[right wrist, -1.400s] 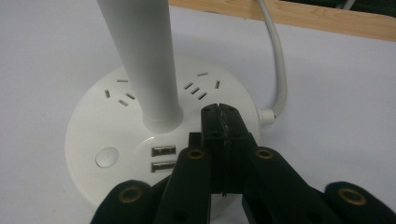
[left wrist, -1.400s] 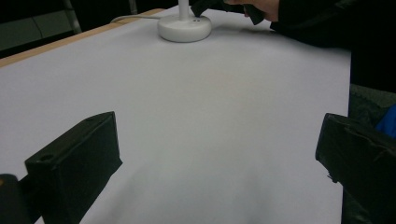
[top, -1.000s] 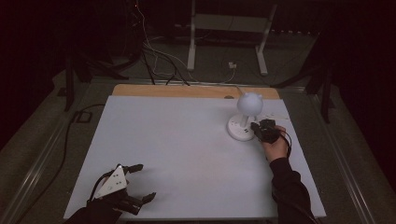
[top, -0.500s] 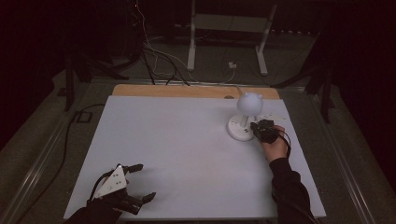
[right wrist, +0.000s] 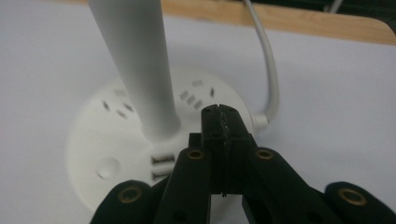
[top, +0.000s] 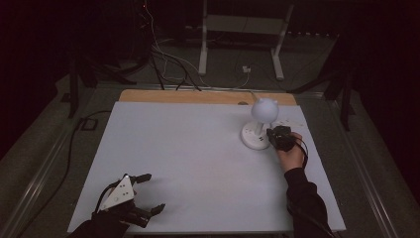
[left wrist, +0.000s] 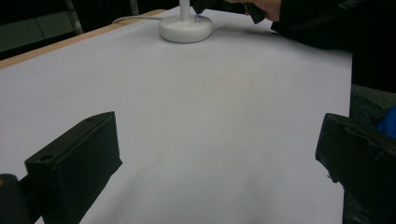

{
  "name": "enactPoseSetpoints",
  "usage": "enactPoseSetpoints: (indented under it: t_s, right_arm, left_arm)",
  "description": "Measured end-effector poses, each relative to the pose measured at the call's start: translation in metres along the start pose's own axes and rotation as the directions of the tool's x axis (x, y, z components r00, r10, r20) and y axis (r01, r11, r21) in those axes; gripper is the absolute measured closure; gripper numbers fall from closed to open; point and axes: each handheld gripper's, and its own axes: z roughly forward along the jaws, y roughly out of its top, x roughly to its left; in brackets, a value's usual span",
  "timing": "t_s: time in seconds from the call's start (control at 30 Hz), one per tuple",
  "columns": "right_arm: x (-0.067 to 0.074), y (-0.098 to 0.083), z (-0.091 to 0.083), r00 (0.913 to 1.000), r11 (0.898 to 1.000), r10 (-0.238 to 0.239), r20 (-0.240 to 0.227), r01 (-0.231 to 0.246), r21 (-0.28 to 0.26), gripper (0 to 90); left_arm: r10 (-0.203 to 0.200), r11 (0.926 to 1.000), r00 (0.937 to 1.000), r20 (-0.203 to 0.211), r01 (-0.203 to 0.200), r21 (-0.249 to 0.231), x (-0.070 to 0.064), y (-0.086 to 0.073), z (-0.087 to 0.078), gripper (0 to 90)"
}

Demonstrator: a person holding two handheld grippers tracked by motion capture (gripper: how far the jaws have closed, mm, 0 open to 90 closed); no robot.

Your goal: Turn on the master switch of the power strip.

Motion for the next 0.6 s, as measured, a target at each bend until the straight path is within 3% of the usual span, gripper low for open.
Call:
enactPoseSetpoints:
  t_s: [0.37, 0.4, 0.43, 0.6]
  right_arm:
    - [0.000, 0.014, -0.012, 0.9997, 1.000, -0.022, 0.008, 0.022, -0.008, 89.9]
    - [0.000, 0.014, -0.014, 0.9996, 1.000, -0.027, 0.011, 0.027, -0.014, 87.2]
    - [0.000, 0.014, -0.016, 0.9998, 1.000, -0.022, 0.004, 0.022, -0.020, 77.0]
    - [-0.002, 0.013, -0.023, 0.9994, 0.999, -0.034, -0.010, 0.033, -0.033, 57.2]
  left_arm:
    - [0.003, 1.0000, 1.0000, 0.000, -0.003, -0.002, 0.000, 0.000, -0.001, 0.4]
    - [0.003, 1.0000, 1.0000, 0.001, -0.003, -0.004, 0.000, 0.000, -0.001, 0.4]
    - [0.003, 1.0000, 1.0000, 0.001, -0.003, -0.004, 0.000, 0.000, -0.001, 0.4]
    - [0.002, 1.0000, 1.0000, 0.001, -0.002, -0.006, 0.000, 0.001, 0.000, 0.4]
